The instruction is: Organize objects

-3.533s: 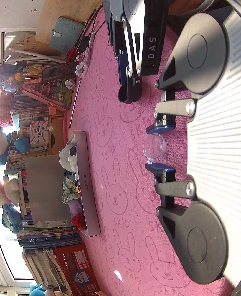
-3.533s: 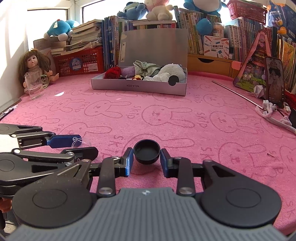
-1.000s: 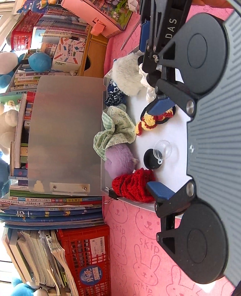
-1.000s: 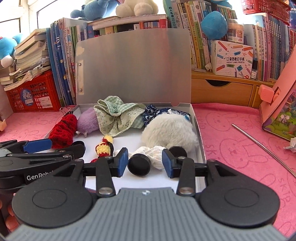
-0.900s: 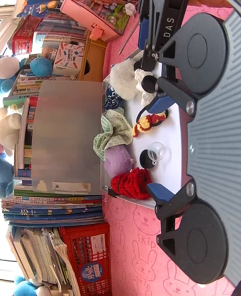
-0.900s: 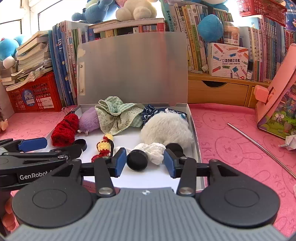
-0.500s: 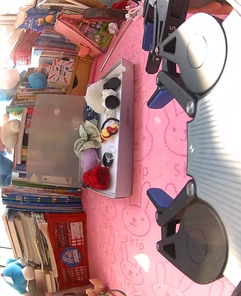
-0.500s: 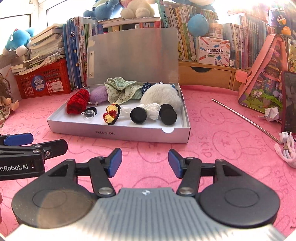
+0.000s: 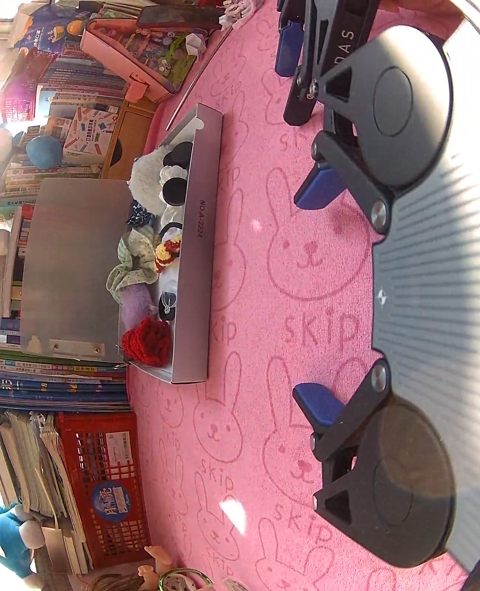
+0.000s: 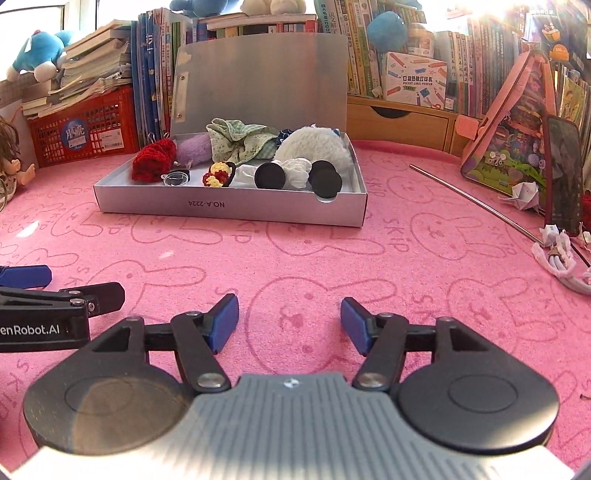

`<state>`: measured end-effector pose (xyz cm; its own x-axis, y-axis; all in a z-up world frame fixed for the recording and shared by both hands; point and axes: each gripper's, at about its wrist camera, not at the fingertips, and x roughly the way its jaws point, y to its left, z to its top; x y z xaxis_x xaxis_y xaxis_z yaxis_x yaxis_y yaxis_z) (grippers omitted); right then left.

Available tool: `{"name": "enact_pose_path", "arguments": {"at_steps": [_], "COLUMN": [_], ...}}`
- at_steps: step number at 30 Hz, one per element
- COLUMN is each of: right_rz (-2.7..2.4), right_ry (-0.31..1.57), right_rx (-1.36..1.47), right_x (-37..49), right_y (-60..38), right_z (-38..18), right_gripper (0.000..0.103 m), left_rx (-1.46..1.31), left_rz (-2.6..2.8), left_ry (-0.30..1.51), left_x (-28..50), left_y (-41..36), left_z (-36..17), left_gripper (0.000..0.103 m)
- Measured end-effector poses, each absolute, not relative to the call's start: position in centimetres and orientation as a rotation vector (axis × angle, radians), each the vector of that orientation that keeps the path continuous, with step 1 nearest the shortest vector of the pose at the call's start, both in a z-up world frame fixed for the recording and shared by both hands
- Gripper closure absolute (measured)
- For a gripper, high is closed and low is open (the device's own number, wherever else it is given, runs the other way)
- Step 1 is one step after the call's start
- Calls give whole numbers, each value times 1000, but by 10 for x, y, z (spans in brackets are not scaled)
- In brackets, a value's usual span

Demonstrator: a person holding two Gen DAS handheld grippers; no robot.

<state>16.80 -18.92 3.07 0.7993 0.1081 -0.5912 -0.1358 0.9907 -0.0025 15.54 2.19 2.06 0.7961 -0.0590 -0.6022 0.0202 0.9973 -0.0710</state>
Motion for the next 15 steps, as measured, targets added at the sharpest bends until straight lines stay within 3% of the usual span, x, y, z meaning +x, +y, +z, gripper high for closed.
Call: {"name": "enact_pose_path", "arguments": {"at_steps": [15], "right_rz": [129], "right_ry": [636], "right_rx": [-36], "right_x": [170], "right_y": [-191], "right_z": [30], "right_gripper": [27], "left_rx": [-61], "left_rz": [-35], "left_ry": [652], "left_x": [157], "left_y": [21], "left_z": [20], "left_gripper": [1]}}
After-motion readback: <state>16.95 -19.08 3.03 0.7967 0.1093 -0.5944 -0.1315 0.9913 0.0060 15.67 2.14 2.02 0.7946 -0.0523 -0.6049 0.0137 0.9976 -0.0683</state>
